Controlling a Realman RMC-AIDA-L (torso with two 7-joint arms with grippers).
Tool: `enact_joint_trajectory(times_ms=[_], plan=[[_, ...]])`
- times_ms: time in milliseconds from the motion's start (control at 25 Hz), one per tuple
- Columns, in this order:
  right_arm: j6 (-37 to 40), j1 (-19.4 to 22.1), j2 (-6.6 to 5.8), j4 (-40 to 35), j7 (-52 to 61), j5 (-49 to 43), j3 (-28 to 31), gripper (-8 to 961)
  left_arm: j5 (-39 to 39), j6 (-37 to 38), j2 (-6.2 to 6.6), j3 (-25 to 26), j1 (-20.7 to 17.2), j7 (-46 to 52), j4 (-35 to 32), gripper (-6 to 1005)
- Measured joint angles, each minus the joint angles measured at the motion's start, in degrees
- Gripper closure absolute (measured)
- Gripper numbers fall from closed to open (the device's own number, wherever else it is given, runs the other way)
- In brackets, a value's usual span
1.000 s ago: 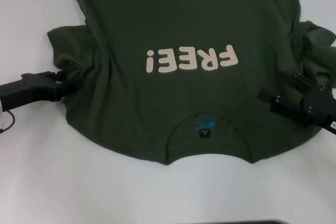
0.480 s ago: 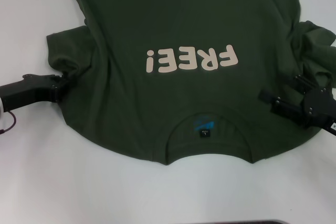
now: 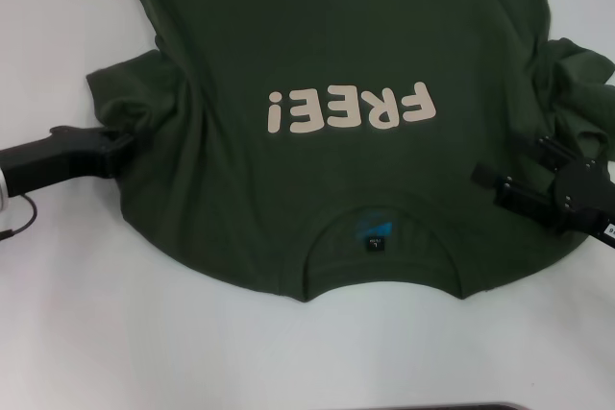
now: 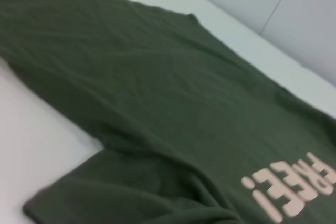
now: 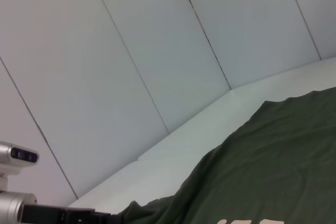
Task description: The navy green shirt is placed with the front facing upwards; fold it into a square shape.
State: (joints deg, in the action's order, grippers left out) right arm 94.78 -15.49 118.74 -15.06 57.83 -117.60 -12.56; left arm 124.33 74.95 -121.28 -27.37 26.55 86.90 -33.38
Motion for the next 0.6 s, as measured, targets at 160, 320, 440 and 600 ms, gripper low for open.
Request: enact_joint_trajectory(times_ms=[160,320,440,600], plan=[[-0.01,-0.09,0.00,0.13,0.00,0.00,0.00,42,-0.58,1.12,-0.37,0.03,0.83,1.21,0.00,952],[-0.12,-0.06,0.06,0.20,0.00,0.00,0.00,42,-0.59,0.98,-1.40,-0.05,1.63,1.29,0.31,951],[-0.06,0.08,0.08,0.21,0.00,0.00,0.00,42,-0.77,0.82,-2.08,0.01,2.16,1.86,0.33,951],[0.22,0.17,0.24,0.21,0.00,0.00,0.05,41,-1.11,1.12,-2.55,0.04,2.88,2.77,0.33,952]])
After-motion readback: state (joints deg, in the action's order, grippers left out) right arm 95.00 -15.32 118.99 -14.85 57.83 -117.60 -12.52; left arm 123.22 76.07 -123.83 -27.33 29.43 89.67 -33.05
